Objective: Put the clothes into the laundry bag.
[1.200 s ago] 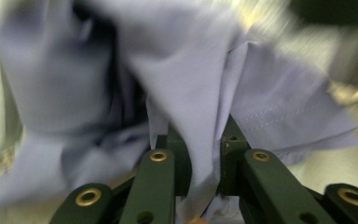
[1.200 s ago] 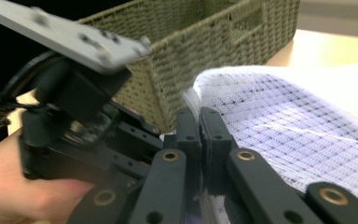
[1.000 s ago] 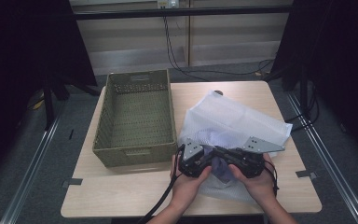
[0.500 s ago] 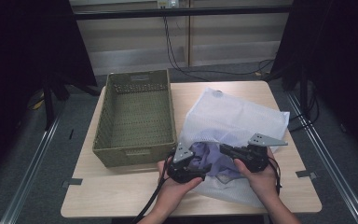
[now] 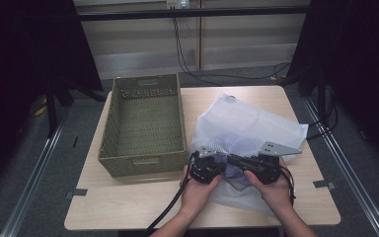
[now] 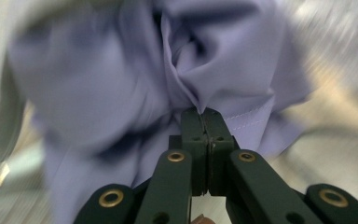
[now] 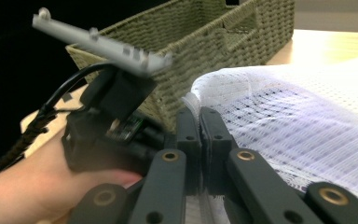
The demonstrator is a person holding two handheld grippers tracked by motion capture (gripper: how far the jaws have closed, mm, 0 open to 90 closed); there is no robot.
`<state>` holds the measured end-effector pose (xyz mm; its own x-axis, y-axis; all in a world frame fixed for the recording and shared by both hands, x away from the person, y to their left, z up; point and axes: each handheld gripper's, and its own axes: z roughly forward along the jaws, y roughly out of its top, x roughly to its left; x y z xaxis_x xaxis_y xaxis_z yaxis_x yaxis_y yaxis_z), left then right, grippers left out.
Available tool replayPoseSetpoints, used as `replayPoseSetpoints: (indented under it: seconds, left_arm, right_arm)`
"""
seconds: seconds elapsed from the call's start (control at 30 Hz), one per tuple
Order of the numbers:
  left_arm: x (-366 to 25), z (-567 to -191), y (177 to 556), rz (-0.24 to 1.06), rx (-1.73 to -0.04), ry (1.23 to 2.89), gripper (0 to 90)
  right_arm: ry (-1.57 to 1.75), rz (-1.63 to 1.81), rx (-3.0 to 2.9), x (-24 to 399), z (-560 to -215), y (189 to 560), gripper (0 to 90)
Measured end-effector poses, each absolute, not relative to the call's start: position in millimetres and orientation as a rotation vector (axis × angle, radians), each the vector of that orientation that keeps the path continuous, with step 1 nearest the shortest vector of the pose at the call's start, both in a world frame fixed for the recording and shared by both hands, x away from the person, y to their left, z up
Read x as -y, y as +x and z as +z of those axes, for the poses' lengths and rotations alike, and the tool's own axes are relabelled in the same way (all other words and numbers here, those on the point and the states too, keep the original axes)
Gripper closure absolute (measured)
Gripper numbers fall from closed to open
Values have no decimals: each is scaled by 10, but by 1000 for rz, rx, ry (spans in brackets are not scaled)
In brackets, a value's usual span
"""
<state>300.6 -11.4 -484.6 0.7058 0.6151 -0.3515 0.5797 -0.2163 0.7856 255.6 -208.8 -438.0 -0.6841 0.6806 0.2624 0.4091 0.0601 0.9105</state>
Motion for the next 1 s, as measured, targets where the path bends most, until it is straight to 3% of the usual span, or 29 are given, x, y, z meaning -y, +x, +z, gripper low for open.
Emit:
replayPoseSetpoints:
  seconds: [0.07, 0.13, 0.2, 0.27, 0.33, 0.4, 0.57, 0.67, 0.77, 0.87, 0.9, 1.0]
  left_arm:
    - [155, -4795, 2996, 54, -831, 1838, 889]
    - [197, -4835, 3009, 49, -838, 1879, 848]
    - [160, -4900, 3022, -5, -832, 1924, 657]
    - [53, -4901, 2939, 38, -805, 1953, 463]
    - [-114, -4847, 2826, 128, -794, 1991, 375]
    - [-324, -4780, 2714, 233, -834, 1996, 395]
    - [-791, -4801, 2608, 378, -1013, 1962, 340]
    - [-882, -4926, 2632, 395, -1097, 1978, 334]
    - [-833, -5019, 2662, 299, -1097, 2006, 313]
    - [-745, -5043, 2650, 301, -1061, 2048, 312]
    - [-733, -5040, 2652, 312, -1039, 2068, 360]
    - [-682, -5039, 2654, 257, -1019, 2040, 722]
  right_arm:
    - [1107, 1680, -2096, 2102, -4369, 2546, 876]
    - [1117, 1720, -2086, 2135, -4369, 2546, 876]
    - [1137, 1719, -2082, 2169, -4381, 2559, 876]
    - [1165, 1700, -2072, 2208, -4397, 2567, 876]
    - [1184, 1684, -2057, 2242, -4401, 2571, 876]
    - [1203, 1681, -2035, 2263, -4393, 2573, 876]
    - [1196, 1659, -2035, 2193, -4373, 2571, 875]
    - [1159, 1616, -2059, 2122, -4363, 2556, 873]
    - [1145, 1592, -2069, 2105, -4362, 2542, 872]
    - [1135, 1589, -2084, 2122, -4388, 2539, 872]
    - [1141, 1584, -2086, 2126, -4399, 2538, 872]
    - [1129, 1578, -2105, 2111, -4423, 2540, 872]
